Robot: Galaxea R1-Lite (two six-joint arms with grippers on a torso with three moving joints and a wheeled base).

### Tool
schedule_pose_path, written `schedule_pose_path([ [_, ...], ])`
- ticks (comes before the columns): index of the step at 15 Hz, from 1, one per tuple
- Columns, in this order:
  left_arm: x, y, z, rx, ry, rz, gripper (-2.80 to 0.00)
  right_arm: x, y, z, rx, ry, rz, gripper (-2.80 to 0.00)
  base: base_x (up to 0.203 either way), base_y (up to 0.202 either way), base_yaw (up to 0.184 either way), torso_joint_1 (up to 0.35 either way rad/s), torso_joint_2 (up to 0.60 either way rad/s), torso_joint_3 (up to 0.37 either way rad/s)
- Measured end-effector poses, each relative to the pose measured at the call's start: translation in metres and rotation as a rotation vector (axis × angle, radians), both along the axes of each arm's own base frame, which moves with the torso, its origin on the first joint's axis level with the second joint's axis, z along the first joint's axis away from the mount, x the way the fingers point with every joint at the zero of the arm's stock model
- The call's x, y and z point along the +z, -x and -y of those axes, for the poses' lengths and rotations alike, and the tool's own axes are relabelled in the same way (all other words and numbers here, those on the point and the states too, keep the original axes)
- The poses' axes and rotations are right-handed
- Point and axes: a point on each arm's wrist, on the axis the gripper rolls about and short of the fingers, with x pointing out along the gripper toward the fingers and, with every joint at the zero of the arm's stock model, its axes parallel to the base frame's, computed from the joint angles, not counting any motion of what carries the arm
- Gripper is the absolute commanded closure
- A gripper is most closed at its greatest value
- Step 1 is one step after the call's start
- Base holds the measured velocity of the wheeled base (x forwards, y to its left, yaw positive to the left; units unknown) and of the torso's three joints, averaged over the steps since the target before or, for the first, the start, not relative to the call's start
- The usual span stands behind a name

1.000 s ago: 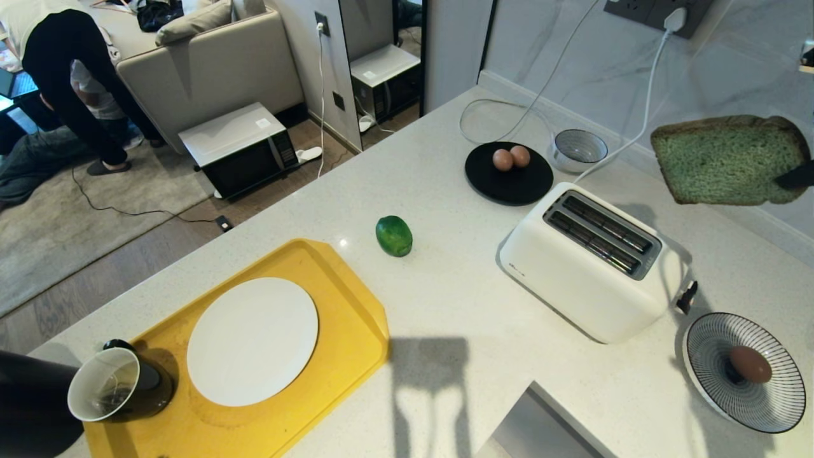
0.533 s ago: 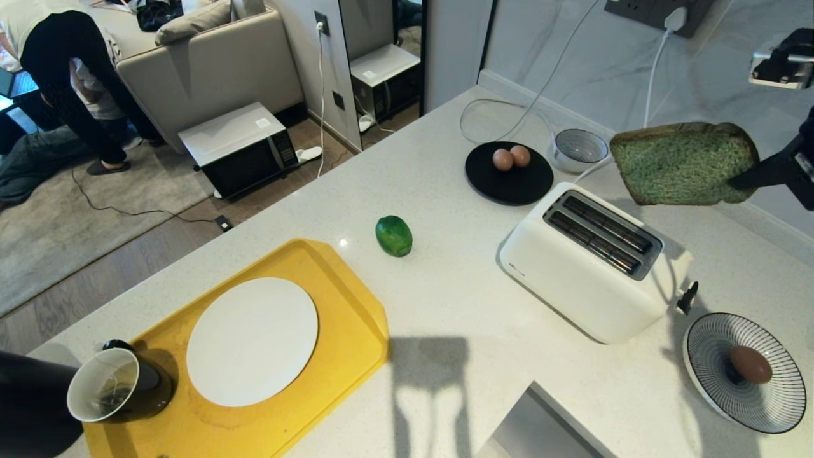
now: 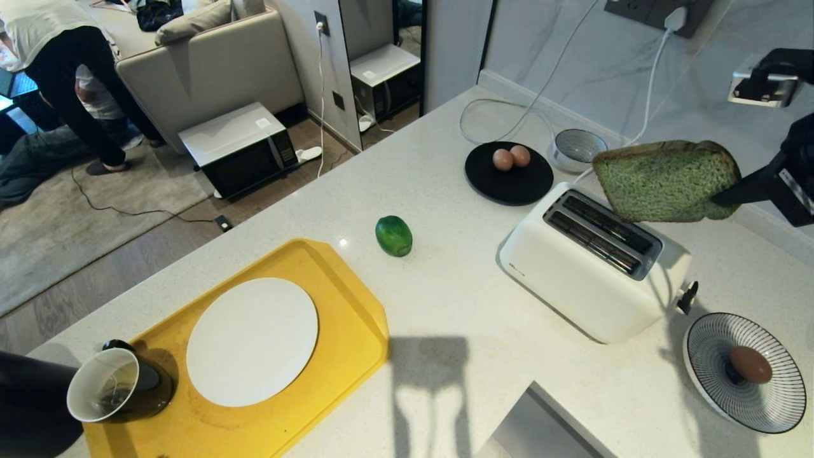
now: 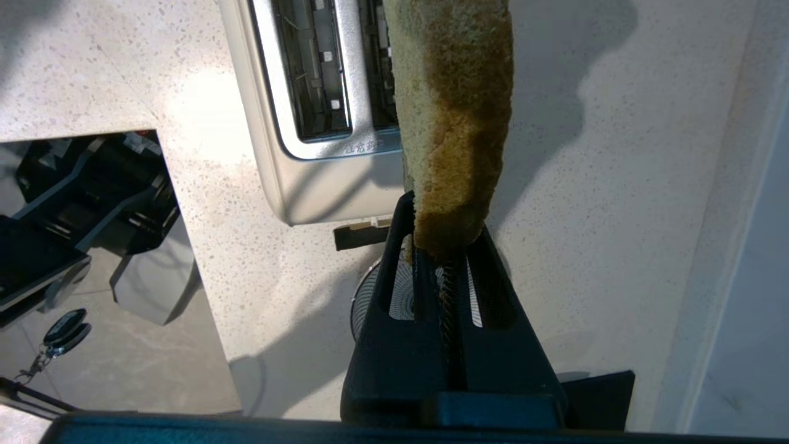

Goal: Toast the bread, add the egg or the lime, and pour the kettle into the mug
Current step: Put the bread slices in the toaster

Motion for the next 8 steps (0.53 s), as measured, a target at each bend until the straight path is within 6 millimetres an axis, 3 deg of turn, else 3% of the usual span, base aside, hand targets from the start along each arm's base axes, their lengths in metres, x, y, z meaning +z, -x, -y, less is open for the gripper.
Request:
schedule_pose_path([
  [8, 0.0, 0.0, 0.0, 0.0, 0.0, 0.0, 0.0, -0.015, -0.005, 0.0, -0.003, 0.005, -0.068, 0.0, 0.0, 0.0, 0.0, 0.0, 0.0, 0.0],
])
